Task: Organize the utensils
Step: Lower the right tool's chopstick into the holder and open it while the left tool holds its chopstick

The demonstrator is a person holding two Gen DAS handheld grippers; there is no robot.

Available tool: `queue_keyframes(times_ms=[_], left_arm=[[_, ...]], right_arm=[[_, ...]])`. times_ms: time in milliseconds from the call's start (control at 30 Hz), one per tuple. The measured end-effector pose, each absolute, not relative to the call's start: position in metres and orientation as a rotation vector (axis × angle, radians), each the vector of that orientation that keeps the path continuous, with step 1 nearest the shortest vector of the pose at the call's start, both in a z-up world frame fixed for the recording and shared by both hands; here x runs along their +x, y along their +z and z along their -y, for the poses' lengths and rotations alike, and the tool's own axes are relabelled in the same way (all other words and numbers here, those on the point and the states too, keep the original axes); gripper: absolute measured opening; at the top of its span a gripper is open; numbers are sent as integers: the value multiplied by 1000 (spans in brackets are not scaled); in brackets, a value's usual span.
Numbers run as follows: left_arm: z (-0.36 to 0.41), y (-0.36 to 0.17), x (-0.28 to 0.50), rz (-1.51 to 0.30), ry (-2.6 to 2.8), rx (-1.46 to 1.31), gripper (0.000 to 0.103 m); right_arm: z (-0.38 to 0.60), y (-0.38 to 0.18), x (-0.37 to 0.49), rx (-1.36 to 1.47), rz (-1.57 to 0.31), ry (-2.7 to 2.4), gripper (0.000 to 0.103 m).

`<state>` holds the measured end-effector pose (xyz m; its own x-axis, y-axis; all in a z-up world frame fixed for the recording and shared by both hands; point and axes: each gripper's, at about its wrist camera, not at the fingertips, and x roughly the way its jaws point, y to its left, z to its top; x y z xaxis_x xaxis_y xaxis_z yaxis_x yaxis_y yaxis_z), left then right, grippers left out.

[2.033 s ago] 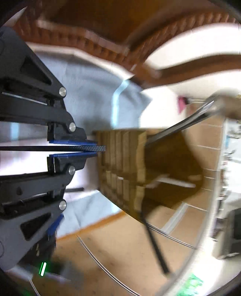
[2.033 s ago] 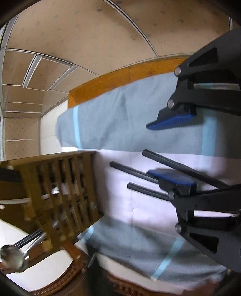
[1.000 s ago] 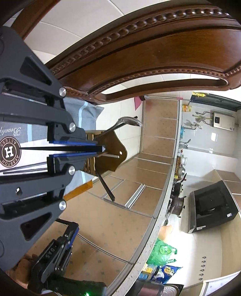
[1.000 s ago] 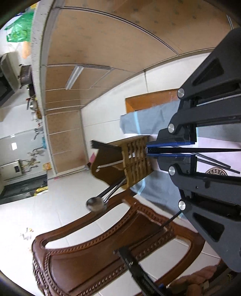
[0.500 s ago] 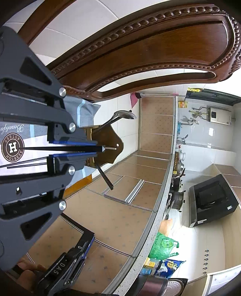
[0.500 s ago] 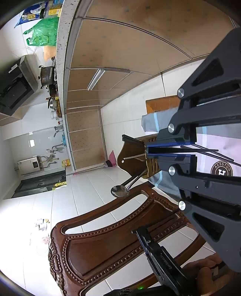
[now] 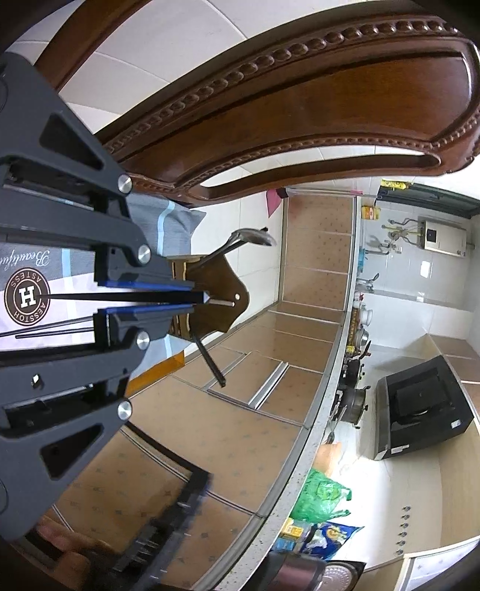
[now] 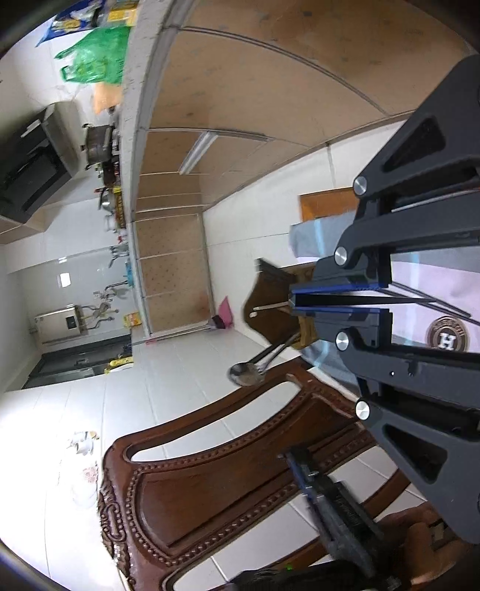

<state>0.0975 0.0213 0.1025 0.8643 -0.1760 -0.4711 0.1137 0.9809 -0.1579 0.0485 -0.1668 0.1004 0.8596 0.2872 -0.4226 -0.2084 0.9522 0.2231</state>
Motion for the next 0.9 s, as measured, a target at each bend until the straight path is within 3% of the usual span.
queue_keyframes(times_ms=[300, 433, 833, 867, 900], left_arm=[[-50, 97, 110, -509, -123, -191, 6], [-59, 94, 116, -513, -124, -215, 6], [-69, 81, 130, -535, -115, -238, 6], [-69, 80, 131, -539, -113, -238, 6], [-69, 79, 133, -541, -109, -239, 6]], right_arm=[[144, 175, 124, 145, -347, 214, 7], [134, 182, 169, 167, -330, 181, 7], [114, 99, 252, 226, -395, 111, 8], [117, 88, 250, 245, -421, 119, 9], [119, 79, 248, 260, -446, 132, 18]])
